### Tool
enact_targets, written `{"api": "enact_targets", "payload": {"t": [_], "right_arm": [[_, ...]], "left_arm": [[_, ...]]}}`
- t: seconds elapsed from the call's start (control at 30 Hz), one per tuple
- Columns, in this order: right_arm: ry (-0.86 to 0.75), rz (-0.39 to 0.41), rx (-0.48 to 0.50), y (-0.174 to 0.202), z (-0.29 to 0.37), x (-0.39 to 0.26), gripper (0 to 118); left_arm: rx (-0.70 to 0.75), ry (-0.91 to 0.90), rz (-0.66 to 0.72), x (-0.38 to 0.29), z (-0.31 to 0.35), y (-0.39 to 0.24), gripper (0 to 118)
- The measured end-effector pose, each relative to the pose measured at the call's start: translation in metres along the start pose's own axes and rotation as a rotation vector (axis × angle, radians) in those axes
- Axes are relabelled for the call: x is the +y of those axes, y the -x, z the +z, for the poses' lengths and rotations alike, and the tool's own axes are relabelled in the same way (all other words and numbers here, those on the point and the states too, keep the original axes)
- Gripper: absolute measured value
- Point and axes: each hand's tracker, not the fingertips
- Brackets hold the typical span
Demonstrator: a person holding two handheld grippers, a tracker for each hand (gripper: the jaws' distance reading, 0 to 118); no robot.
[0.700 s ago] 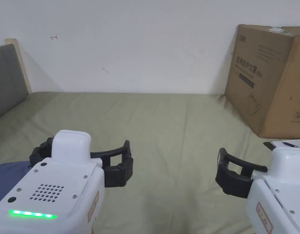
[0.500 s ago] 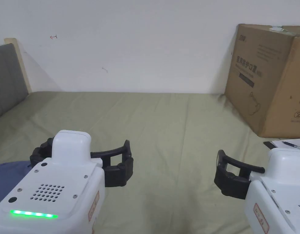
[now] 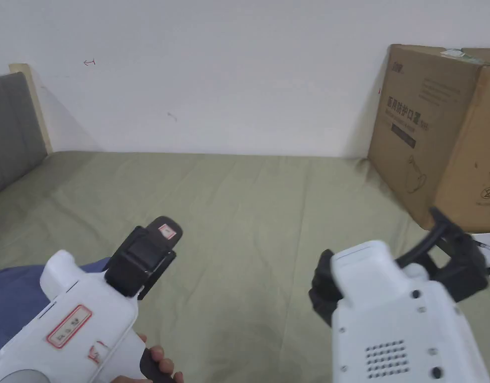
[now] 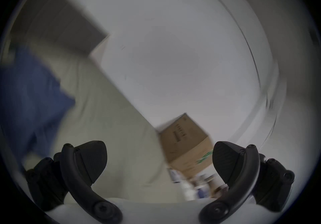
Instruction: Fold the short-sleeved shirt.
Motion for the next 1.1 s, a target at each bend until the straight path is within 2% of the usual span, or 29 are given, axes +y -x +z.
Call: {"api": "enact_targets", "payload": {"t": [0.03,0.1,0.13,0.17,0.2,0.27,0.3,0.37,0.4,0.43,0.47,0.5,0.57,0.6,0.7,0.83,0.87,0.9,0.93,0.97,1.0,1.03,1.1], "right_arm": [[-0.031,0.098,0.043,0.01,0.002,0.0,118],[-0.035,0.211,0.102,0.027,0.005,-0.001,118],[-0.034,0.202,0.128,0.032,0.006,-0.002,118],[-0.016,0.152,0.139,0.032,0.004,-0.003,118],[0.012,0.085,0.165,0.029,0.002,-0.004,118],[0.05,-0.09,0.173,0.017,-0.001,-0.004,118],[0.07,-0.224,0.166,0.004,-0.005,-0.006,118],[0.123,-0.542,0.162,-0.022,-0.013,-0.011,118],[0.157,-0.701,0.167,-0.036,-0.016,-0.018,118],[0.172,-0.831,0.167,-0.046,-0.018,-0.026,118],[0.178,-0.932,0.148,-0.051,-0.019,-0.035,118],[0.194,-0.965,0.115,-0.051,-0.018,-0.043,118],[0.225,-0.965,0.055,-0.044,-0.016,-0.056,118],[0.261,-0.947,0.057,-0.042,-0.016,-0.059,118],[0.239,-0.954,0.109,-0.041,-0.015,-0.059,118],[0.157,-0.794,0.079,-0.041,-0.01,-0.041,117],[0.142,-0.768,0.081,-0.041,-0.009,-0.037,113],[0.142,-0.762,0.096,-0.041,-0.008,-0.034,103],[0.141,-0.767,0.094,-0.04,-0.007,-0.032,68],[0.138,-0.77,0.092,-0.038,-0.007,-0.03,34],[0.145,-0.781,0.089,-0.036,-0.007,-0.028,7],[0.16,-0.803,0.067,-0.033,-0.008,-0.029,4],[0.163,-0.823,0.07,-0.034,-0.006,-0.033,0]], "left_arm": [[0.017,-0.002,0.083,-0.002,-0.001,0.011,118],[0.057,-0.017,0.107,-0.003,0.0,0.024,118],[0.088,-0.035,0.125,-0.005,0.001,0.027,118],[0.125,-0.034,0.121,-0.003,0.001,0.025,118],[0.127,-0.035,0.082,-0.001,0.001,0.023,118],[0.165,-0.062,-0.14,0.002,0.001,0.002,118],[0.183,-0.098,-0.374,0.002,0.001,-0.016,118],[0.23,-0.146,-0.798,-0.008,0.0,-0.05,118],[0.217,-0.17,-1.031,-0.019,0.002,-0.063,118],[0.196,-0.183,-1.207,-0.027,0.003,-0.071,118],[0.178,-0.181,-1.311,-0.033,0.003,-0.075,118],[0.169,-0.158,-1.335,-0.035,0.003,-0.076,118],[0.17,-0.116,-1.273,-0.033,0.005,-0.071,118],[0.176,-0.102,-1.229,-0.034,0.004,-0.068,118],[0.181,-0.084,-1.137,-0.029,0.004,-0.059,118],[0.188,-0.064,-1.094,-0.022,0.004,-0.059,118],[0.185,-0.047,-1.077,-0.019,0.004,-0.062,118],[0.187,-0.022,-1.067,-0.018,0.004,-0.065,115],[0.188,-0.026,-1.064,-0.017,0.004,-0.068,96],[0.174,-0.031,-1.067,-0.017,0.006,-0.069,55],[0.169,-0.071,-1.09,-0.019,0.007,-0.07,12],[0.207,-0.135,-1.113,-0.02,0.005,-0.069,0],[0.204,-0.096,-1.118,-0.018,0.004,-0.068,0]]}}
